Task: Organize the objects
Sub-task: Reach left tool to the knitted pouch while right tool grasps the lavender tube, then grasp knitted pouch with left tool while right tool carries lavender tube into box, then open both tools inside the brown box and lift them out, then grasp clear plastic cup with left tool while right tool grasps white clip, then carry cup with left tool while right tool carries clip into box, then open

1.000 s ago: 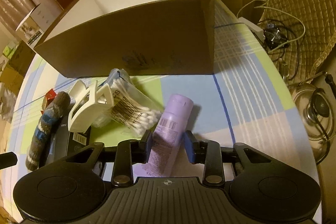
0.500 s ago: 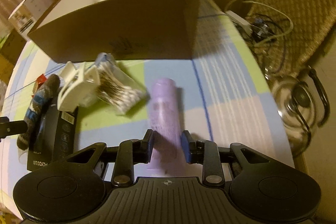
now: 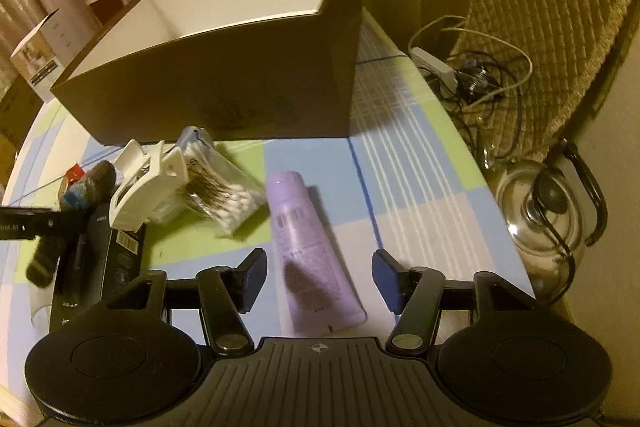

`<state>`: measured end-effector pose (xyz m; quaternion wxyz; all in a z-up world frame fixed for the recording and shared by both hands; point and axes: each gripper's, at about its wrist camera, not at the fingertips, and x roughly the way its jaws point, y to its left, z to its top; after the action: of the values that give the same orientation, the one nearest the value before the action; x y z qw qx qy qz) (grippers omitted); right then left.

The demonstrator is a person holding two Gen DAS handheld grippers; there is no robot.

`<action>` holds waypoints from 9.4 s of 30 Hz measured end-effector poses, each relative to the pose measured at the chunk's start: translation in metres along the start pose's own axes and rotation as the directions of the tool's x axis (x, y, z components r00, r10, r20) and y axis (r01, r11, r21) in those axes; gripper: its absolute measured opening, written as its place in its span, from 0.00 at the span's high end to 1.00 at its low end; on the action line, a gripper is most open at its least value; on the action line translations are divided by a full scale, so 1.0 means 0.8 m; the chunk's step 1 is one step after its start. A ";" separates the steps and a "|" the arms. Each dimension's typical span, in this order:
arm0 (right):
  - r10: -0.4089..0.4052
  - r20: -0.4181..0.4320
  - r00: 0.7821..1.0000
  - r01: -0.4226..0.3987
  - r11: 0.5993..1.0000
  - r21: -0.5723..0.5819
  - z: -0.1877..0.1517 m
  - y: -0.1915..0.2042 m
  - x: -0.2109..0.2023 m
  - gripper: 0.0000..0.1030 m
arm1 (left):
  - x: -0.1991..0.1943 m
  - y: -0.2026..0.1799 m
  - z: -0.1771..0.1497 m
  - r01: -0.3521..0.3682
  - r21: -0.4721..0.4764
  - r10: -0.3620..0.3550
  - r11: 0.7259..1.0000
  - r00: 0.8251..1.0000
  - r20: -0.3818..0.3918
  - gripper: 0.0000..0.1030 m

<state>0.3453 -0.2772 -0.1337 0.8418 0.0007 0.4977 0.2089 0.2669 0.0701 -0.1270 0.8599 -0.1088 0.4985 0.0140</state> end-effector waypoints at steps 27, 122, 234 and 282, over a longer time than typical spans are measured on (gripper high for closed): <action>0.059 0.039 0.997 -0.052 0.987 -0.153 0.017 0.024 -0.006 0.69 | -0.105 0.014 0.036 -0.024 -0.021 0.028 0.999 0.977 0.211 0.90; 0.069 0.269 0.961 -0.063 0.998 -0.032 0.156 0.079 -0.072 0.09 | -0.118 -0.061 0.123 -0.086 -0.130 0.117 0.988 0.961 0.252 0.25; 0.053 0.199 0.978 0.041 0.897 -0.440 0.038 0.188 0.048 0.70 | -0.046 0.094 -0.129 -0.383 -0.431 0.379 0.817 0.920 -0.098 0.49; 0.074 0.317 0.945 0.012 0.965 -0.261 0.043 0.130 -0.057 0.70 | -0.132 0.019 -0.037 -0.227 -0.326 0.300 0.918 0.934 0.192 0.54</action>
<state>0.3187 -0.1915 -0.0561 0.9015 -0.0670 0.3208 0.2826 0.1861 0.0878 -0.0528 0.8772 -0.1661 0.3939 0.2184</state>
